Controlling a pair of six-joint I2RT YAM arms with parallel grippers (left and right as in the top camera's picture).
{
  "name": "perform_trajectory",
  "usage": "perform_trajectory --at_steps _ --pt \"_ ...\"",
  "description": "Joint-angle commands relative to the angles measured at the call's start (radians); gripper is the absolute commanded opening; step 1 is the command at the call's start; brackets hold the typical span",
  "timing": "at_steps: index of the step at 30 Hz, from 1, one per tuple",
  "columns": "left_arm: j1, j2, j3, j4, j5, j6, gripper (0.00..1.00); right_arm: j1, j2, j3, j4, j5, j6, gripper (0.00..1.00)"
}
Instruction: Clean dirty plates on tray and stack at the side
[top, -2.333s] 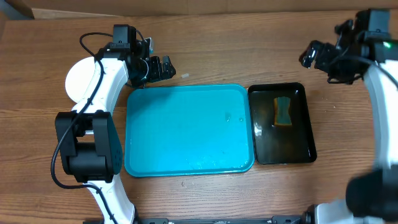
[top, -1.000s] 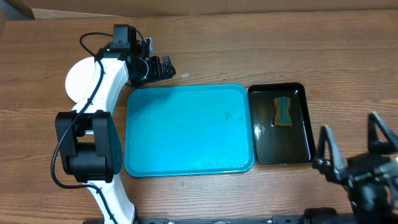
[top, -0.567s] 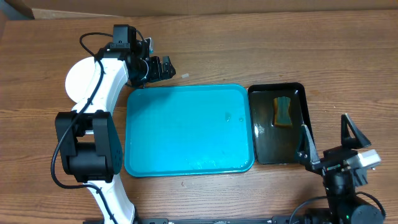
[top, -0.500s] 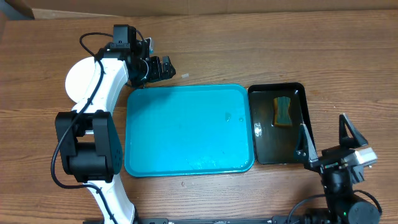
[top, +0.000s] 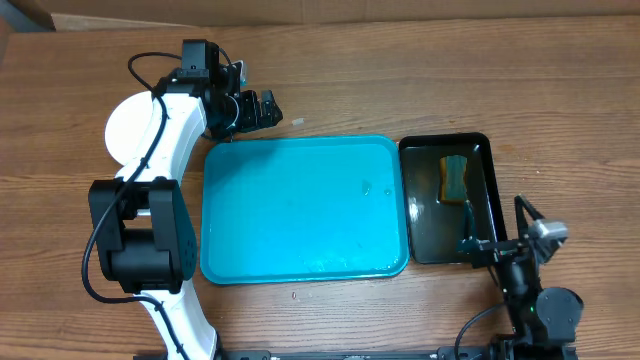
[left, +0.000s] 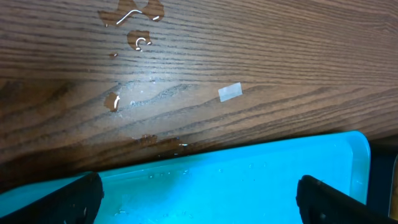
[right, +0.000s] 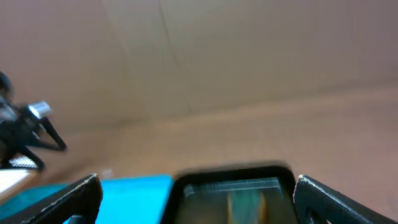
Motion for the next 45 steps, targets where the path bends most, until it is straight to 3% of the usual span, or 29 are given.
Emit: perform_trajectory --at_steps 1,15,23,45 --pt "-0.002 0.003 0.018 0.000 -0.003 0.019 1.00 -0.003 -0.012 -0.011 -0.007 0.032 -0.002 1.00" --pt "-0.002 0.003 0.018 0.000 -0.004 0.019 1.00 -0.002 -0.012 -0.011 -0.008 0.075 0.023 1.00" --pt "-0.002 0.003 0.018 0.000 -0.004 0.019 1.00 -0.002 -0.012 -0.011 0.002 -0.047 -0.219 1.00" --pt "-0.001 0.003 0.018 0.000 -0.004 0.019 1.00 -0.003 -0.012 -0.011 0.002 -0.041 -0.207 1.00"
